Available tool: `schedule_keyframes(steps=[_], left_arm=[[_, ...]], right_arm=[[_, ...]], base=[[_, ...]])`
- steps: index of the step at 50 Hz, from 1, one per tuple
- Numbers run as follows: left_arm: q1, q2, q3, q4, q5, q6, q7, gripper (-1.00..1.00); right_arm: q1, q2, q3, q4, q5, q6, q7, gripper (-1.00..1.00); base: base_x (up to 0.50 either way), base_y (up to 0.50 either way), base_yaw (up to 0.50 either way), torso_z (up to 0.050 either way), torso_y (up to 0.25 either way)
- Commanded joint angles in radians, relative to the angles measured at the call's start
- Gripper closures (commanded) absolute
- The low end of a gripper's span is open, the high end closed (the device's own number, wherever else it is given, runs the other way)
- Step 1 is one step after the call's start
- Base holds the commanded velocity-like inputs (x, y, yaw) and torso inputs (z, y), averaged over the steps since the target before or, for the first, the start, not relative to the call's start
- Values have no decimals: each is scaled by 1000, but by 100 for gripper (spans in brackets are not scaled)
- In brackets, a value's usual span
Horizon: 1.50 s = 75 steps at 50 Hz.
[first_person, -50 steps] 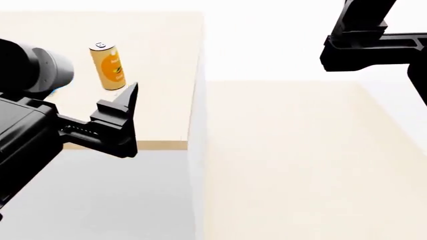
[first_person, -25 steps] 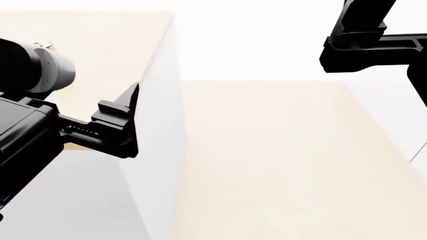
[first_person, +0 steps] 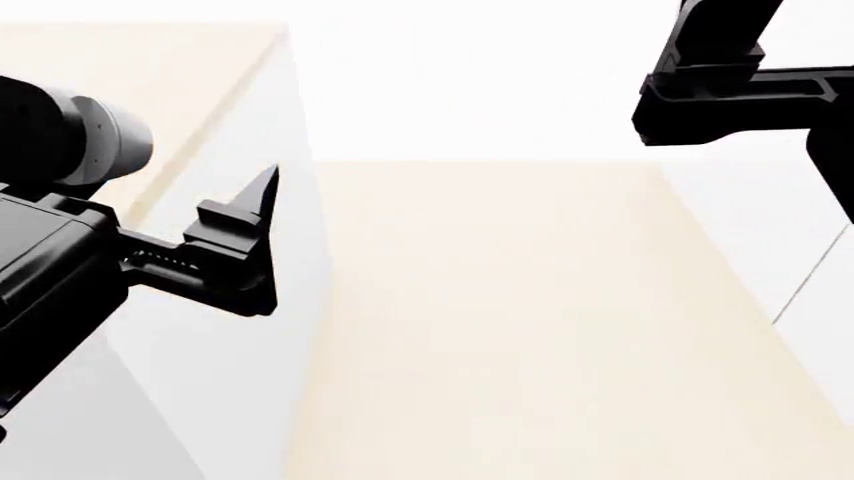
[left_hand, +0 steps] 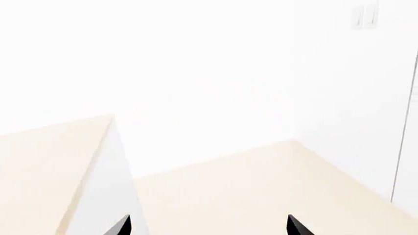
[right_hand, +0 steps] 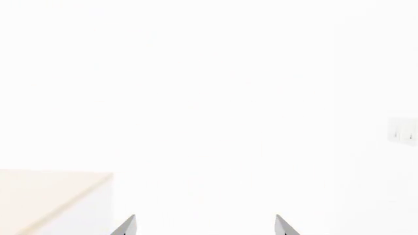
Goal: Move the drinks to the dining counter.
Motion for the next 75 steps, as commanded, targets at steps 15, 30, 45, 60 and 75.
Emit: schedule_keyframes(steps=[15, 30, 45, 60, 75], left_arm=[[-3, -5, -1, 0, -1, 6, 3, -100], [-30, -4, 9, 5, -22, 1, -14, -100], [-79, 12, 33, -3, -44, -12, -36, -100], [-95, 15, 41, -11, -44, -19, -34, -100], [-99, 14, 47, -10, -45, -17, -38, -100]], right_arm=[[-11, 14, 6, -2, -1, -6, -5, -100], [23, 23, 10, -15, 39, 9, 14, -100], [28, 22, 8, -2, 36, 16, 7, -100], [4, 39, 11, -3, 25, 8, -2, -100], [6, 41, 13, -8, 28, 8, -2, -100]], base=[[2, -500, 0, 0, 0], [2, -500, 0, 0, 0], [2, -500, 0, 0, 0], [2, -500, 0, 0, 0], [2, -500, 0, 0, 0]])
